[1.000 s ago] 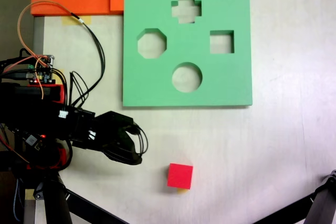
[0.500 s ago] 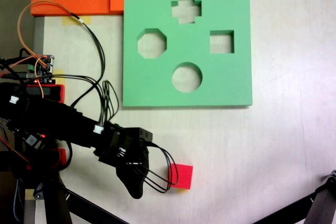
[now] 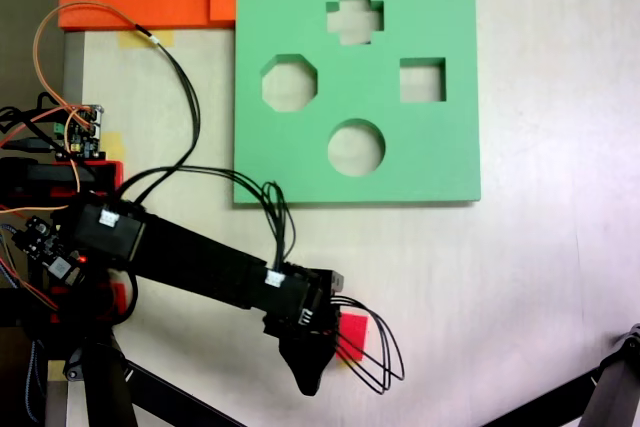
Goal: Put the square block into the corresponding hole
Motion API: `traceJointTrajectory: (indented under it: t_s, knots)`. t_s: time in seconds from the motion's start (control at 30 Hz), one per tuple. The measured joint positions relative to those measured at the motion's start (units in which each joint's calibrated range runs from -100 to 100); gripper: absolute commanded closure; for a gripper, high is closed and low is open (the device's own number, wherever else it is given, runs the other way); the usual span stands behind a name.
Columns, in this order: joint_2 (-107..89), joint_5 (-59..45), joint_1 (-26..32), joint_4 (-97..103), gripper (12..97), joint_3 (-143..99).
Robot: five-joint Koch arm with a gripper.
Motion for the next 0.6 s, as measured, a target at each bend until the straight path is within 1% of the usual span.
traceJointTrajectory:
  t_s: [0.2, 0.6]
  knots:
    - [6.2, 1.1, 1.1, 1.4, 21.7, 1.8]
    - [16.0, 1.1, 1.1, 3.7, 22.0, 1.8]
